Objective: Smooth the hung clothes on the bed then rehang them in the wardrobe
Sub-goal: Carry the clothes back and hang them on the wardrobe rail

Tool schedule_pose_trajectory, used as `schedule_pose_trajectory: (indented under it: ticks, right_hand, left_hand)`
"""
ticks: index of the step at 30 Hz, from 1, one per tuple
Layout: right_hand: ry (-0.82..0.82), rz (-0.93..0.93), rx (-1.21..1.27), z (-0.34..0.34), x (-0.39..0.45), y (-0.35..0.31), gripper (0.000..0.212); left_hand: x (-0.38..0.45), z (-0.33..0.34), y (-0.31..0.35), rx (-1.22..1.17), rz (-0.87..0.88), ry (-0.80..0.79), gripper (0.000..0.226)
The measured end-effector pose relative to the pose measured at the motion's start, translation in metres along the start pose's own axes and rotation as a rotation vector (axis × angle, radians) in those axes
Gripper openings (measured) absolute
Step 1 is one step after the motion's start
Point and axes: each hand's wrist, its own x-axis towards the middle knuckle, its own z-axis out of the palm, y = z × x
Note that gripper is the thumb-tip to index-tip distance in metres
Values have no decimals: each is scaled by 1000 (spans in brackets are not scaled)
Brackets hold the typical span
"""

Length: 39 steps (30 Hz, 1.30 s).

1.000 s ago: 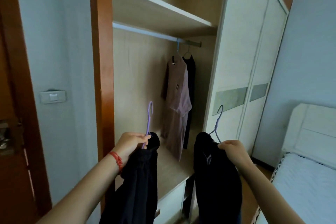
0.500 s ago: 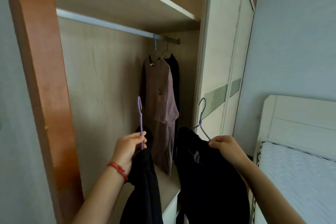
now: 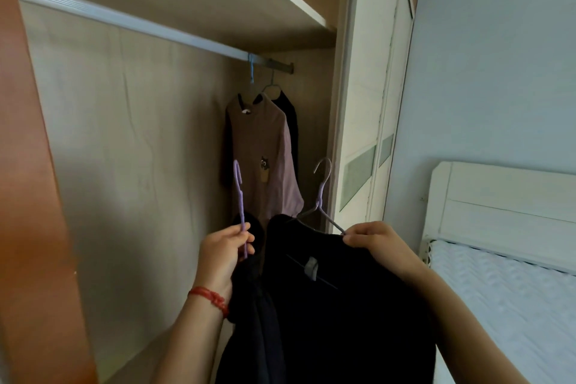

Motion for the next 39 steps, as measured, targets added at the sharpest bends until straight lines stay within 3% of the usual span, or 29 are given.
schedule_pose_trajectory:
  ticks: [14,24,28,33,36,39]
  right_hand:
    - [-206,-259,51,12,161,-27,22]
    - [-401,-494,169,5,260,-96,26]
    - [-380,-587,164,15,282,-125,33]
    - [-372,-695,161,24,293,-162,22]
    - [-341,-724,168,27,292,-183,30]
    - [-316,-746,152,32,296,-206,19]
  left_hand:
    - [68,6,45,-100,173,278,22]
    - [99,28,116,-10,353,418,24]
    - [108,26,154,36,424,478,26]
    - [123,21,197,105,520,510,27]
    - [137,13,221,156,563,524,47]
    - [150,1,241,176,563,547,55]
